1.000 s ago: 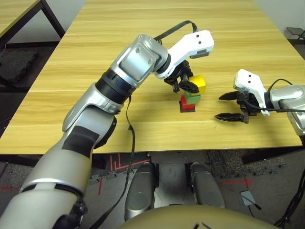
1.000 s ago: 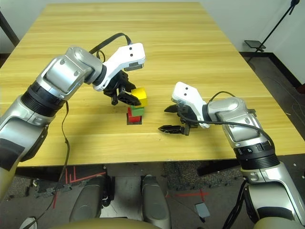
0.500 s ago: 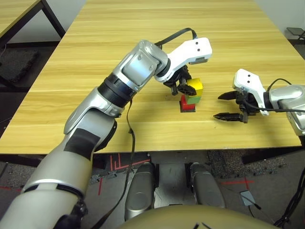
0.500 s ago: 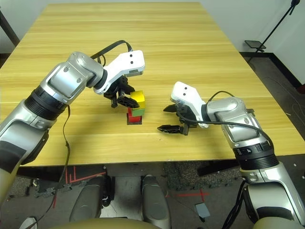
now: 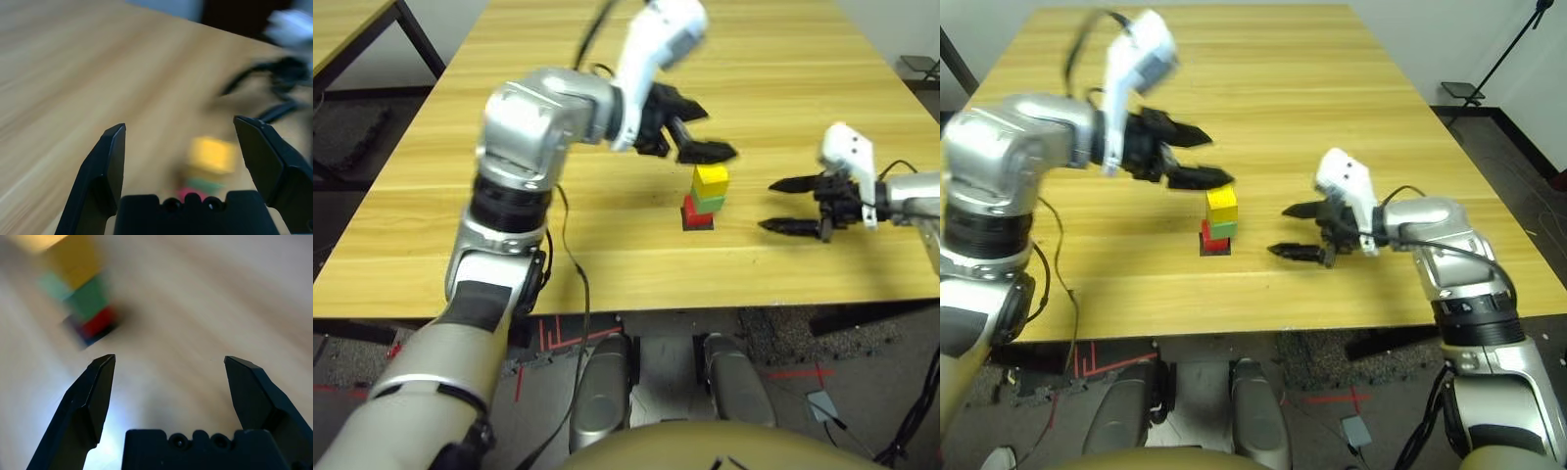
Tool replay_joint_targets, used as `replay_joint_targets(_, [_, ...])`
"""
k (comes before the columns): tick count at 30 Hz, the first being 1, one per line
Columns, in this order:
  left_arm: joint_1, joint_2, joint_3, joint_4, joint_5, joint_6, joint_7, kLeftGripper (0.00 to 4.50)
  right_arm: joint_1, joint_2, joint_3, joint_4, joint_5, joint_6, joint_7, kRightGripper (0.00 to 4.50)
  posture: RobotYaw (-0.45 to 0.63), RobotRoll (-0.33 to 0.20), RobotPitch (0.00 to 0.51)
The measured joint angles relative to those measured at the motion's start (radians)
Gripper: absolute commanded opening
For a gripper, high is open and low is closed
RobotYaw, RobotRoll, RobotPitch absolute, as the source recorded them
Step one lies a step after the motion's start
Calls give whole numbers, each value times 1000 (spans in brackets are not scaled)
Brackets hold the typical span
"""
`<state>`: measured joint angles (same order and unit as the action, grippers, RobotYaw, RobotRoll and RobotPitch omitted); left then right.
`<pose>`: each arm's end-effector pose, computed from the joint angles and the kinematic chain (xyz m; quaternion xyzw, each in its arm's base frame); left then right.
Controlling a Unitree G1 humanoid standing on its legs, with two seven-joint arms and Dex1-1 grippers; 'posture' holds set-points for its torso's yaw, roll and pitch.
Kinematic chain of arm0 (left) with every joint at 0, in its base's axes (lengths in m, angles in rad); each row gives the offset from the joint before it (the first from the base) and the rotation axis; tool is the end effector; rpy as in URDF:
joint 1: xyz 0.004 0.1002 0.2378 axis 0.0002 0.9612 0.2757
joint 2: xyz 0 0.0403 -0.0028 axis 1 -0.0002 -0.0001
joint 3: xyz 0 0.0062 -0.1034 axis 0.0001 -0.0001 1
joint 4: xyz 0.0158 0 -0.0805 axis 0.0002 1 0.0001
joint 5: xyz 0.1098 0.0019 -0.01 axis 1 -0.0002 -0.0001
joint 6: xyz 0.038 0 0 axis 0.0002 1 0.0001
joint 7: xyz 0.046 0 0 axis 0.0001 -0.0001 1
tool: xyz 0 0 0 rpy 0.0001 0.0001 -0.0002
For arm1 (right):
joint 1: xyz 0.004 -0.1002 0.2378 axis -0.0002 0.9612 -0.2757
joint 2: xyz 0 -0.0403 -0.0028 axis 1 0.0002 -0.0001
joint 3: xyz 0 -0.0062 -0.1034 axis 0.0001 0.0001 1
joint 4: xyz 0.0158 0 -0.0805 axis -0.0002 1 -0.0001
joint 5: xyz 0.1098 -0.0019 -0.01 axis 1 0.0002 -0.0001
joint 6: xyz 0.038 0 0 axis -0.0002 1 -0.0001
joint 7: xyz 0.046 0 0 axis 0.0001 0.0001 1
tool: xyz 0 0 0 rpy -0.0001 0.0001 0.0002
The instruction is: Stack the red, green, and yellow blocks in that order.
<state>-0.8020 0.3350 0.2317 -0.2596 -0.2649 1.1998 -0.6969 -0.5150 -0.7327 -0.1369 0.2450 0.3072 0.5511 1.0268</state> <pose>0.2783 0.1877 0.2548 -0.0057 0.0558 -0.3566 0.9326 0.2845 -0.3010 0.1773 -0.0768 0.1436 0.3585 0.9192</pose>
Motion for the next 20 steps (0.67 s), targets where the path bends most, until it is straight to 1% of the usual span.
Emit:
replay_joint_targets(1, [46, -10, 29, -1, 13, -33, 41, 4489, -6, 21, -29, 36, 1, -18, -43, 4500, 133, -96, 80])
replay_joint_targets(2, [125, -24, 75, -1, 33, -135, 106, 4489, -29, 65, -74, 103, 5, -71, -112, 4500, 137, -98, 78])
replay_joint_targets(4, [250, -92, 164, 20, 63, -318, 224, 4489, -57, 109, -151, 229, 9, -186, -239, 4500, 140, -104, 75])
replay_joint_targets(5, [290, -129, 194, 35, 68, -408, 271, 4489, -75, 120, -173, 285, 8, -238, -283, 4500, 136, -110, 70])
replay_joint_targets(6, [338, -163, 216, 55, 76, -536, 319, 4489, -104, 134, -200, 357, 7, -313, -334, 4500, 135, -112, 67])
replay_joint_targets(10, [422, -233, 211, 129, 96, -828, 407, 4489, -158, 134, -257, 549, 6, -510, -439, 4500, 112, -125, 69])
replay_joint_targets(14, [473, -235, 188, 200, 111, -1042, 445, 4489, -161, 109, -277, 717, -11, -653, -489, 4500, 121, -123, 74])
replay_joint_targets(16, [508, -230, 176, 230, 117, -1104, 458, 4489, -160, 85, -281, 782, -13, -708, -492, 4500, 124, -127, 78])
replay_joint_targets(20, [580, -208, 156, 285, 131, -1185, 472, 4489, -160, 45, -295, 870, -14, -781, -502, 4500, 136, -128, 85])
